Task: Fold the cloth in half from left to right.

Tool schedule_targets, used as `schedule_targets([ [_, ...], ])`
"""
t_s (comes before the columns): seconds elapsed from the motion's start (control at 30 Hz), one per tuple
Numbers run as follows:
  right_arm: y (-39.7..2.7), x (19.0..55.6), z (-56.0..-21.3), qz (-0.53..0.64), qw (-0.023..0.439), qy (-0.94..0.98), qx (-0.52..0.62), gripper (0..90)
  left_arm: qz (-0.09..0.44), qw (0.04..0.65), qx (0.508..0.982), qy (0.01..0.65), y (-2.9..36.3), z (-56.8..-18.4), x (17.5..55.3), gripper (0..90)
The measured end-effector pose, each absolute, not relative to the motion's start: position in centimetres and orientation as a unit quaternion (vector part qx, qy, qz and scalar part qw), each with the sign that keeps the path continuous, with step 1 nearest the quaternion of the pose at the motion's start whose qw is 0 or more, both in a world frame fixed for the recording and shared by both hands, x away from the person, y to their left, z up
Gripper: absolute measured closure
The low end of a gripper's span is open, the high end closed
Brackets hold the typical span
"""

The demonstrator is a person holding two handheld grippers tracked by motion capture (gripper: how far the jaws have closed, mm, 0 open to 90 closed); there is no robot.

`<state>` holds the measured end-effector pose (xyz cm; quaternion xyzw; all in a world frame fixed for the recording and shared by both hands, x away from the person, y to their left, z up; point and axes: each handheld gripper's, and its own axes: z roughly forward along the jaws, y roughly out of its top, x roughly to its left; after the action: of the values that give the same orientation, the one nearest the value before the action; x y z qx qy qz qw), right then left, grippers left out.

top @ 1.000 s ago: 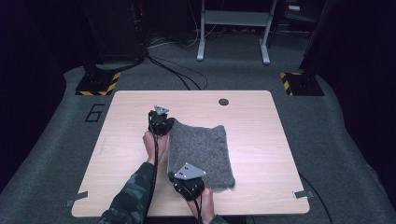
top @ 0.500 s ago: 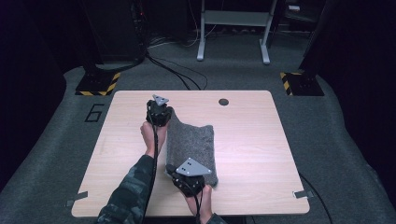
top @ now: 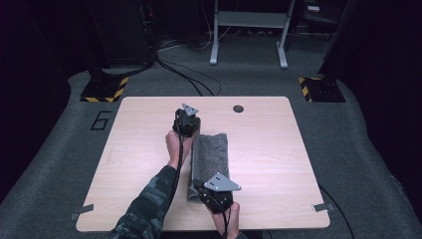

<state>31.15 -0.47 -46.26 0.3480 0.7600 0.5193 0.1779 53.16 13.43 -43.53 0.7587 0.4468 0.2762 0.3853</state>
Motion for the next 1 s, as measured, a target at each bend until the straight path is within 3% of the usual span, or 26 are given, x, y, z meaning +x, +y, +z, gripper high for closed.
schedule_targets([
  [1.0,-6.5,31.0,-49.5,0.461,0.190,0.763,0.413,88.2,0.236,0.377,0.779,0.441,7.7,-47.5,54.1,86.3],
])
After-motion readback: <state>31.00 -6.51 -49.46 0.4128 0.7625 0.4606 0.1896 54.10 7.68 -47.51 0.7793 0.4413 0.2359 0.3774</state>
